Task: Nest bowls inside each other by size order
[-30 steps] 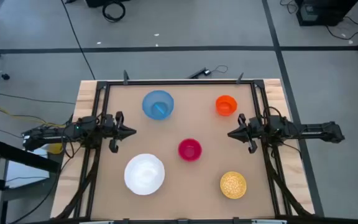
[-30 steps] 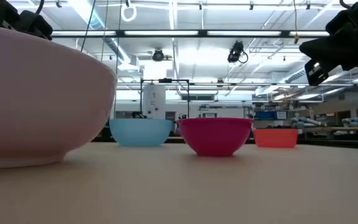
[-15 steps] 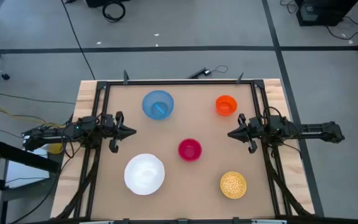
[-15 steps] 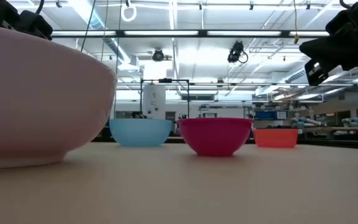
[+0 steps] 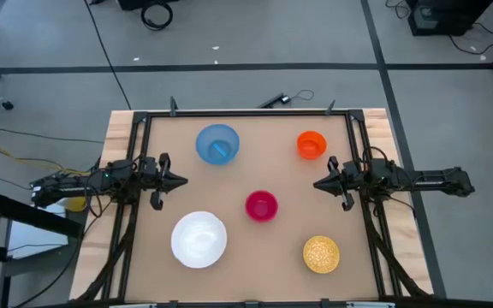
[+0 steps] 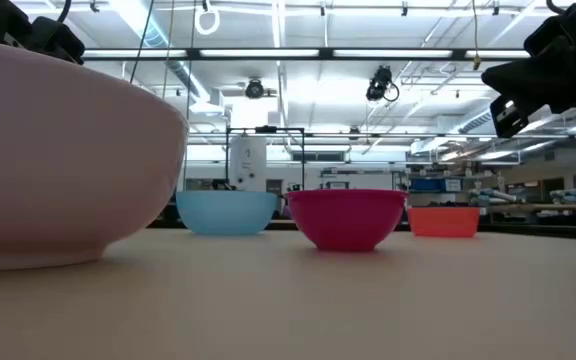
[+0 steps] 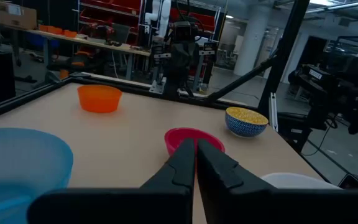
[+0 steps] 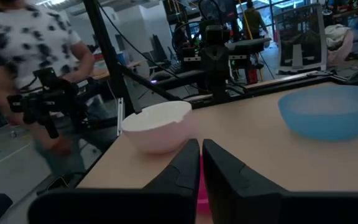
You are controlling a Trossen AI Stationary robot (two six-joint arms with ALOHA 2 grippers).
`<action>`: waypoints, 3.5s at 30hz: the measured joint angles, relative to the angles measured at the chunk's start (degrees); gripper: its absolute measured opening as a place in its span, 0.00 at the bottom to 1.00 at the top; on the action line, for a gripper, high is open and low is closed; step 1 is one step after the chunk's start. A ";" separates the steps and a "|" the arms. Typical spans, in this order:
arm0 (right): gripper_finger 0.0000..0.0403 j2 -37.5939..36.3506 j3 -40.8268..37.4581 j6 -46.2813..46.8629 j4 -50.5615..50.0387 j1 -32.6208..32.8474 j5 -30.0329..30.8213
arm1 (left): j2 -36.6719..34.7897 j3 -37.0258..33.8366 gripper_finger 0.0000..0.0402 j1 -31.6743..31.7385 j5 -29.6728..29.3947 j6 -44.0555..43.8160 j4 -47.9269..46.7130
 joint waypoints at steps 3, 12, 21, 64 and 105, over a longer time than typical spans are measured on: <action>0.07 0.00 0.01 -0.01 -0.01 0.00 0.00 | 0.00 -0.01 0.05 0.00 0.01 -0.01 0.00; 0.07 0.01 0.01 -0.01 0.00 0.01 0.00 | 0.00 -0.01 0.05 0.00 0.01 0.00 0.02; 0.07 0.00 0.01 -0.01 -0.01 0.01 0.00 | 0.02 0.00 0.05 0.02 -0.01 -0.20 1.75; 0.05 30.57 10.08 50.65 12.00 -7.59 22.54 | 12.44 6.09 0.05 0.51 -18.00 -39.48 -1.68; 0.63 115.14 102.62 23.72 -46.18 -25.44 16.52 | 26.89 26.37 0.56 0.76 -32.38 -36.17 -47.06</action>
